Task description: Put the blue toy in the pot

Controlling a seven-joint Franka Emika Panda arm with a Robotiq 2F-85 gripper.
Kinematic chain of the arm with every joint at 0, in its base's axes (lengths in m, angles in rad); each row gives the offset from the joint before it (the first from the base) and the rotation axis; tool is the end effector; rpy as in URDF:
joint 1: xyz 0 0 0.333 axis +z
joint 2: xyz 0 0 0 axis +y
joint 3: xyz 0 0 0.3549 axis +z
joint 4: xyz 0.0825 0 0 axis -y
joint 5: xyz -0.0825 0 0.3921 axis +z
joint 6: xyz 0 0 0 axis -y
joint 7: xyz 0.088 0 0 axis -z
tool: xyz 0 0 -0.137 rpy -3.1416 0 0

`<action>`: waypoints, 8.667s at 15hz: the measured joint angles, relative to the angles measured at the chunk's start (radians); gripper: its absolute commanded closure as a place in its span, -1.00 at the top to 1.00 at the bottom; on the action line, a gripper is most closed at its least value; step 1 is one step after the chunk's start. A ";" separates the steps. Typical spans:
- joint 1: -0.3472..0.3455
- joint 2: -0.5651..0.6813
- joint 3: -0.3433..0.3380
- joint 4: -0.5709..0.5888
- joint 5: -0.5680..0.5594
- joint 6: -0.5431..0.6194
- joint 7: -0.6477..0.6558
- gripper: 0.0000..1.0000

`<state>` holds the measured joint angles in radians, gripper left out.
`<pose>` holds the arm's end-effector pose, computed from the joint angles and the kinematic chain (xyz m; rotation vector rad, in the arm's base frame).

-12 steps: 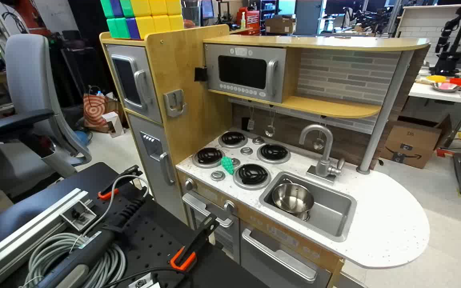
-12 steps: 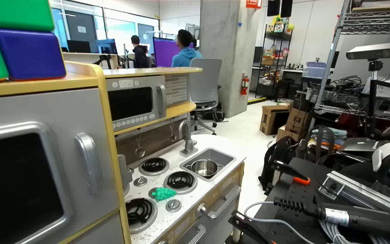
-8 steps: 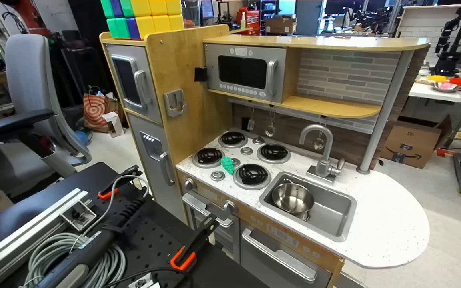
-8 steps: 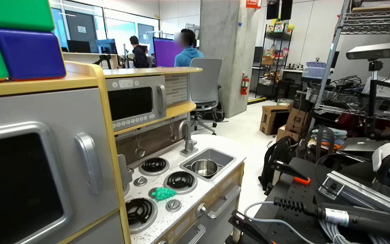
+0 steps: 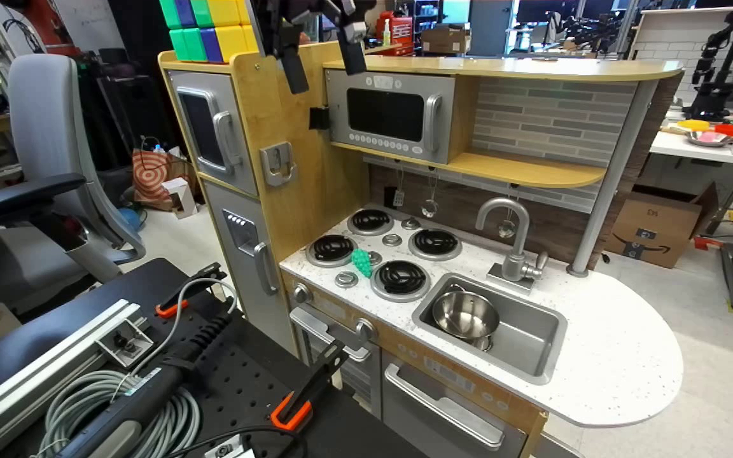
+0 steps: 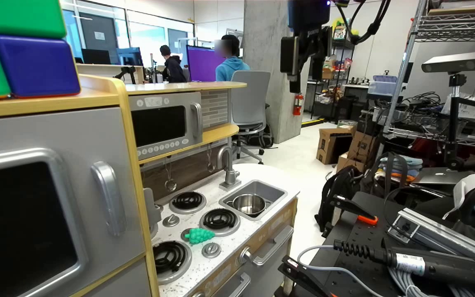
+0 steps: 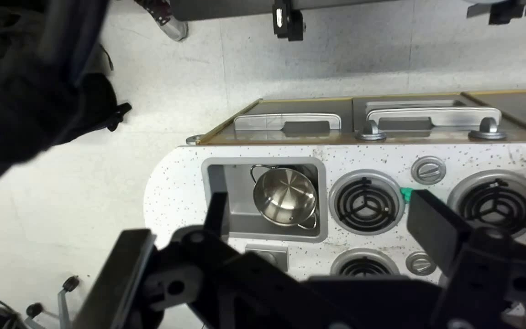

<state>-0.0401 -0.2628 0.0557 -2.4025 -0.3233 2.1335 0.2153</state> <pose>0.4516 -0.0144 0.4210 2.8551 -0.0386 0.0360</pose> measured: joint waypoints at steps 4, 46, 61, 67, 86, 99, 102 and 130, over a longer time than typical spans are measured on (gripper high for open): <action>0.005 0.003 0.018 -0.057 -0.047 0.202 0.037 1.00; 0.088 0.529 0.006 0.051 0.644 0.618 -1.248 1.00; -0.006 0.874 0.121 0.302 0.388 0.817 -1.050 1.00; -0.067 0.894 0.192 0.329 0.388 0.817 -1.006 1.00; 0.050 1.336 0.075 0.737 0.046 0.695 -0.912 1.00; 0.047 1.361 0.075 0.768 0.048 0.679 -0.895 -0.63; 0.045 1.364 0.078 0.780 0.051 0.678 -0.876 -0.65; -0.384 1.486 0.125 1.067 0.570 0.461 -0.459 0.36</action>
<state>-0.4244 1.2231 0.1806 -1.3357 0.2471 2.5950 -0.2438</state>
